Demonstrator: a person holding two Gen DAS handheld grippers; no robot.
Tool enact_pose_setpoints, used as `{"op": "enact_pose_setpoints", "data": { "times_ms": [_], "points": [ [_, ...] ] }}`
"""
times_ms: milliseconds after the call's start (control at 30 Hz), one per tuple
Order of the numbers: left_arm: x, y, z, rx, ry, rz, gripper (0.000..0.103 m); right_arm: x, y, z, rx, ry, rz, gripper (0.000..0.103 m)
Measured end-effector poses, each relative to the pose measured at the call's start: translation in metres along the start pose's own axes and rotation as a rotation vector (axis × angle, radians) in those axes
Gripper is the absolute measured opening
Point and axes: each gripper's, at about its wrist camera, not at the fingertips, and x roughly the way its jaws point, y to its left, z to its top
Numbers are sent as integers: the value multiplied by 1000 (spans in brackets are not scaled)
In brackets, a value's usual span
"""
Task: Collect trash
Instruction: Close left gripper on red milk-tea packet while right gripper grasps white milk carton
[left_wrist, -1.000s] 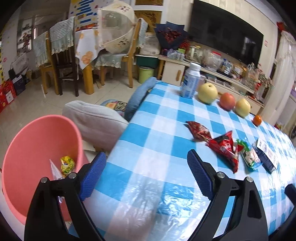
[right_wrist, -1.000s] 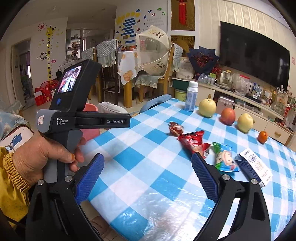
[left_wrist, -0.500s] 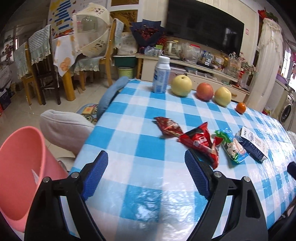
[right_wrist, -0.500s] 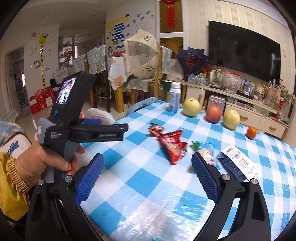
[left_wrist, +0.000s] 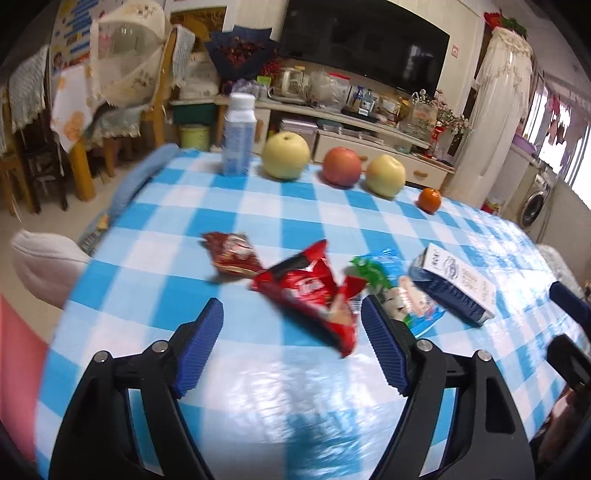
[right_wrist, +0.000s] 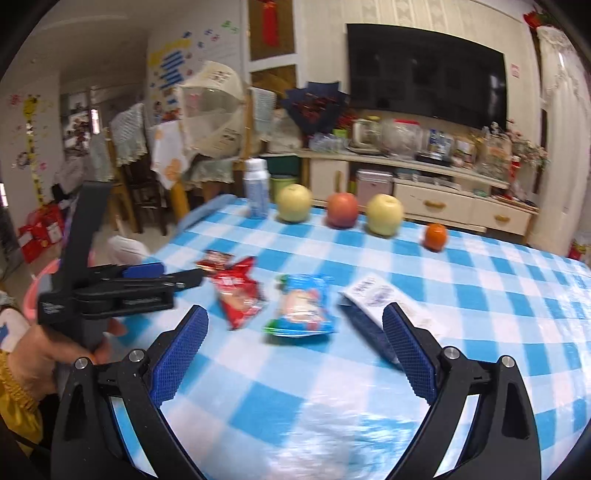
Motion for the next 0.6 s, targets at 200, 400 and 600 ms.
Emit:
{"op": "enact_pose_setpoints", "data": {
  "times_ms": [200,400,600],
  "points": [
    [33,-1,5,-127,65,-66,64,26,-51,-1,59,77,-97,94],
    [57,-6,9,-181,102,-45,63,56,-78,-5,86,160,-120,94],
    [71,-7,16,-227,116,-68,63,85,-88,-6,42,199,-120,94]
  ]
}}
